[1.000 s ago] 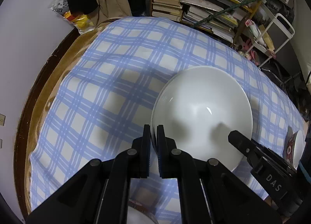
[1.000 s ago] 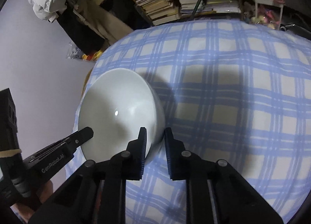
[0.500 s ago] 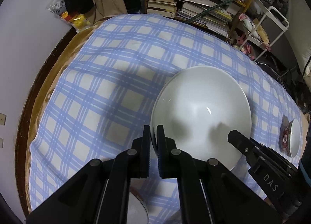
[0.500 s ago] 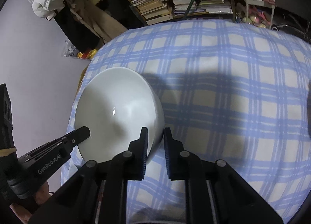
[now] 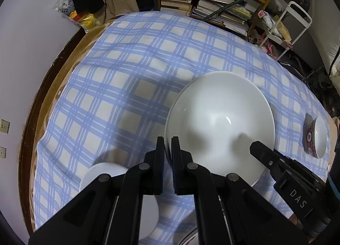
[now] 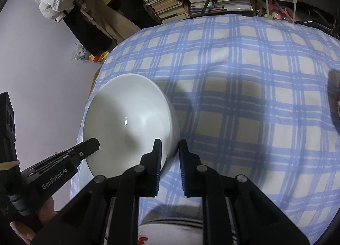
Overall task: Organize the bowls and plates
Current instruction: 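Lift the large white bowl with both tools and carry it, then lower the large white bowl onto the cloth and open both tools, then close both tools on the rim of the smaller white bowl, then carry the smaller white bowl beside the large white bowl and lower it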
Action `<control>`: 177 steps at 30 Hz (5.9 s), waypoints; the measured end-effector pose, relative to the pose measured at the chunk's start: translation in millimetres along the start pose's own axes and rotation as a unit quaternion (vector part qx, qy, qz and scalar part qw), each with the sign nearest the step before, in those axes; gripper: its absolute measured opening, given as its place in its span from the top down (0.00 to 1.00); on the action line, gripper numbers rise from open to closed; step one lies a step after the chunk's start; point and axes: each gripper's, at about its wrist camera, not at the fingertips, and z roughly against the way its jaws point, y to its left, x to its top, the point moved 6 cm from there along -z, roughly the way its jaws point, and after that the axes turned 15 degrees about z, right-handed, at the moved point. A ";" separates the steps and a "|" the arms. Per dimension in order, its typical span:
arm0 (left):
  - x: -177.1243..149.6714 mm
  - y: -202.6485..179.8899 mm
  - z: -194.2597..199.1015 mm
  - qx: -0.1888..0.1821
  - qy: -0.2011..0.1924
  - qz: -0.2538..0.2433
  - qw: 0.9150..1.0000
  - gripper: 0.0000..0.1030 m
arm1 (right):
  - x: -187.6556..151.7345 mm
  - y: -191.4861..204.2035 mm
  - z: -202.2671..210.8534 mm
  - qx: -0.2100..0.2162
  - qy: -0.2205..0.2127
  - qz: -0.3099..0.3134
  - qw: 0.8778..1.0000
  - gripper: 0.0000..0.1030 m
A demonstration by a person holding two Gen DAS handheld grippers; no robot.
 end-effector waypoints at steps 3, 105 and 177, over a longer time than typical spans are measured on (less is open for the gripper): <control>-6.5 -1.0 5.0 -0.005 -0.001 0.000 1.000 0.94 | -4.6 -0.3 6.2 -0.001 -0.003 0.001 1.000 0.83; -35.7 186.1 46.7 0.037 -0.019 0.051 0.998 0.19 | -45.3 143.5 14.9 -0.006 0.007 0.122 0.992 0.40; -77.3 50.7 114.9 -0.007 -0.064 -0.073 0.995 0.90 | -60.5 104.1 88.7 0.063 -0.045 0.063 0.995 0.84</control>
